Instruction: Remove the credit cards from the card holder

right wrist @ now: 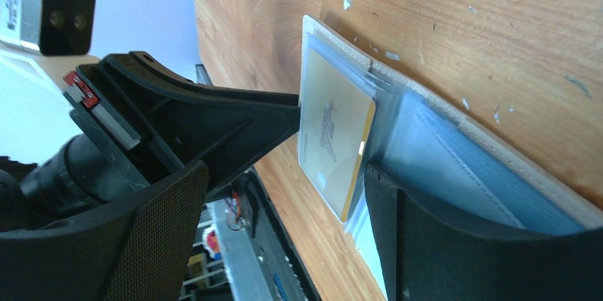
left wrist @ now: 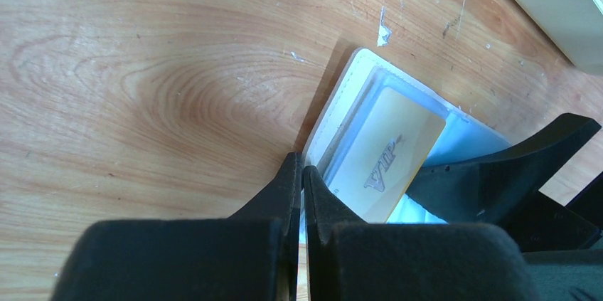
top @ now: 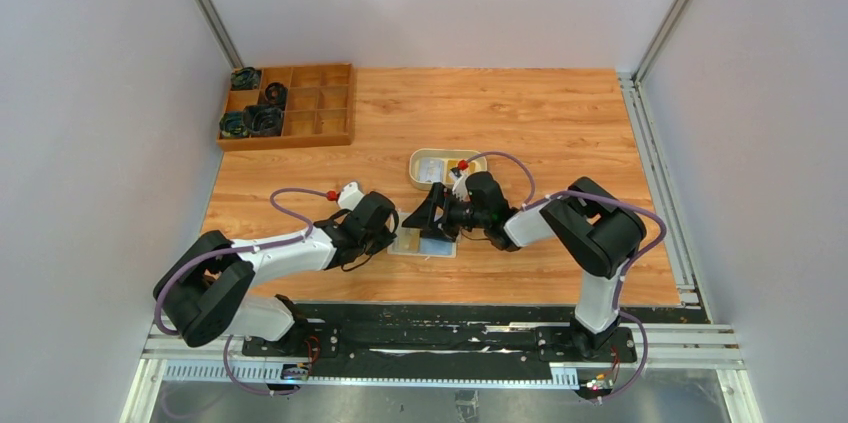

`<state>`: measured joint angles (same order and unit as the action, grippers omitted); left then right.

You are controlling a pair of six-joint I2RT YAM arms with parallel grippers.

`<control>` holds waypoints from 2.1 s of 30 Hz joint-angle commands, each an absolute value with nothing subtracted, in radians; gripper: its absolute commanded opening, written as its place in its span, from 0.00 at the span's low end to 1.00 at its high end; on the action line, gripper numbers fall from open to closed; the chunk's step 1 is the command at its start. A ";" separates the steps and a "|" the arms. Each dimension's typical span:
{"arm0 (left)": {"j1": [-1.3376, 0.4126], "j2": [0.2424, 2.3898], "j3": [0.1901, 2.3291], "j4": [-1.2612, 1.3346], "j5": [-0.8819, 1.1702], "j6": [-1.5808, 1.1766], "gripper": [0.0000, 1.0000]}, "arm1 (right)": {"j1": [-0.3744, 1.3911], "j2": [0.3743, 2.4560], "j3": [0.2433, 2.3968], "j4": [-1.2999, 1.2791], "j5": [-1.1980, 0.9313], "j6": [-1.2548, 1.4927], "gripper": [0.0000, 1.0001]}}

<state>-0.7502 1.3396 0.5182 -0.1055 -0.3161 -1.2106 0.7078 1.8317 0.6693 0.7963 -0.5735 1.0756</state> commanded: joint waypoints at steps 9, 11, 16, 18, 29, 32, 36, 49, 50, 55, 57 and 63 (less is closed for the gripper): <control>-0.758 1.341 0.524 -0.127 -0.332 -1.209 0.00 | 0.711 1.896 0.630 1.026 -0.647 1.227 0.82; -0.758 1.341 0.526 -0.127 -0.333 -1.210 0.00 | 0.712 1.873 0.628 1.045 -0.645 1.220 0.82; -0.758 1.347 0.527 -0.127 -0.328 -1.209 0.00 | 0.720 1.883 0.623 1.170 -0.657 1.240 0.78; -0.758 1.351 0.527 -0.129 -0.325 -1.209 0.00 | 0.726 1.894 0.622 1.210 -0.668 1.248 0.76; -0.758 1.369 0.537 -0.126 -0.318 -1.206 0.00 | 0.761 1.871 0.684 0.974 -0.697 1.124 0.75; -0.758 1.371 0.540 -0.128 -0.316 -1.204 0.00 | 0.776 1.890 0.761 0.782 -0.689 1.058 0.75; -0.758 1.371 0.540 -0.132 -0.319 -1.205 0.00 | 0.788 1.920 0.823 0.656 -0.683 1.022 0.73; -0.757 1.361 0.532 -0.130 -0.324 -1.206 0.00 | 0.793 1.946 0.785 1.062 -0.725 1.171 0.72; -0.757 1.358 0.531 -0.130 -0.324 -1.207 0.00 | 0.793 1.946 0.783 1.087 -0.727 1.178 0.72; -0.757 1.353 0.531 -0.135 -0.328 -1.207 0.00 | 0.803 1.965 0.816 0.999 -0.738 1.153 0.70; -0.758 1.351 0.532 -0.135 -0.328 -1.208 0.00 | 0.810 1.971 0.843 0.899 -0.736 1.119 0.69; -0.757 1.352 0.524 -0.140 -0.336 -1.210 0.00 | 0.815 1.971 0.905 0.686 -0.735 1.043 0.61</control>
